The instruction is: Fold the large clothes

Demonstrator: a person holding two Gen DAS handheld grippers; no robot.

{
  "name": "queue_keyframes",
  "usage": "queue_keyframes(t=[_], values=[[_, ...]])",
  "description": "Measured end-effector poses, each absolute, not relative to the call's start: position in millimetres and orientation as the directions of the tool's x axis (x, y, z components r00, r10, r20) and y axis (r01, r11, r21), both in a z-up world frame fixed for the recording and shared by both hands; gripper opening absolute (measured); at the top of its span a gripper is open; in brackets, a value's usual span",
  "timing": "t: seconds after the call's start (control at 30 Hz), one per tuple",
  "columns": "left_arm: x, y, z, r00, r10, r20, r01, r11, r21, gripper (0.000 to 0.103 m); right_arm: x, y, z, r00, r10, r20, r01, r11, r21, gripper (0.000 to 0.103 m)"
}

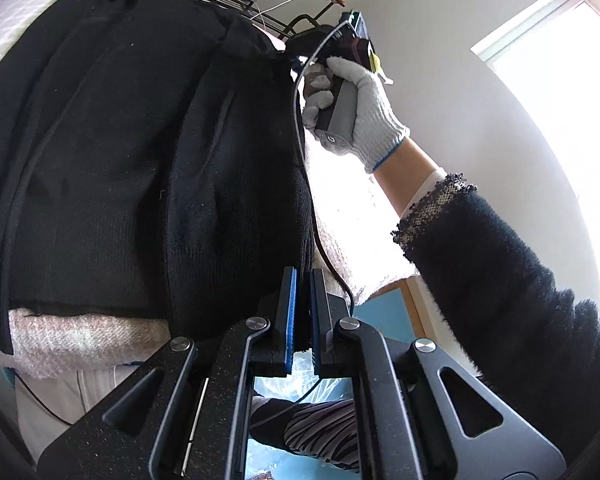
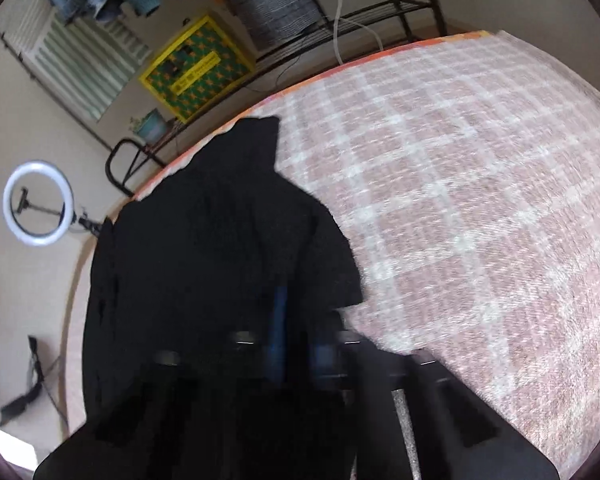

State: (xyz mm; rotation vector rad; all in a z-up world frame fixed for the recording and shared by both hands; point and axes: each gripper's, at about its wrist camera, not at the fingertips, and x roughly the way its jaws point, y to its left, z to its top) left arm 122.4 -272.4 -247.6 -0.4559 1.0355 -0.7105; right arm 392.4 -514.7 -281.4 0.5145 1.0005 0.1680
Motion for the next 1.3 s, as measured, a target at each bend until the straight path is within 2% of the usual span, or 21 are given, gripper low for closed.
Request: queue_keyframes(t=[0.23, 0.5, 0.73, 0.9, 1.1, 1.17, 1.3], values=[[117.4, -245.9, -246.9, 0.359, -0.727, -0.586, 0.271, 0.682, -0.68, 0.004, 405.8, -468.6, -236.7, 0.583, 0.272, -0.766, 0.056, 0.927, 0.371, 0.004], [107.5, -206.0, -261.6, 0.4, -0.71, -0.58, 0.174, 0.68, -0.712, 0.004, 415.8, -353.3, -204.3, 0.596, 0.237, -0.767, -0.127, 0.971, 0.202, 0.004], [105.1, -182.9, -281.6, 0.402, -0.694, -0.597, 0.109, 0.684, -0.722, 0.004, 418.5, -242.4, -234.8, 0.543, 0.183, -0.82, -0.297, 0.955, 0.017, 0.004], [103.0, -181.8, -286.6, 0.401, -0.696, -0.596, 0.114, 0.683, -0.721, 0.004, 420.4, -221.7, -256.9, 0.527, 0.12, -0.842, -0.322, 0.944, -0.067, 0.004], [104.1, -171.5, -287.8, 0.4, -0.672, -0.623, 0.117, 0.712, -0.693, 0.004, 419.4, -240.7, -251.8, 0.482, 0.221, -0.848, -0.34, 0.939, 0.052, 0.009], [101.4, -169.9, -287.2, 0.403, -0.661, -0.634, 0.115, 0.723, -0.681, 0.004, 416.2, -255.5, -243.7, 0.452, 0.306, -0.838, -0.338, 0.928, 0.157, 0.016], [90.3, -166.2, -286.3, 0.389, -0.638, -0.665, 0.117, 0.75, -0.651, 0.004, 399.4, -299.4, -216.7, 0.469, 0.448, -0.761, -0.34, 0.887, 0.313, 0.031]])
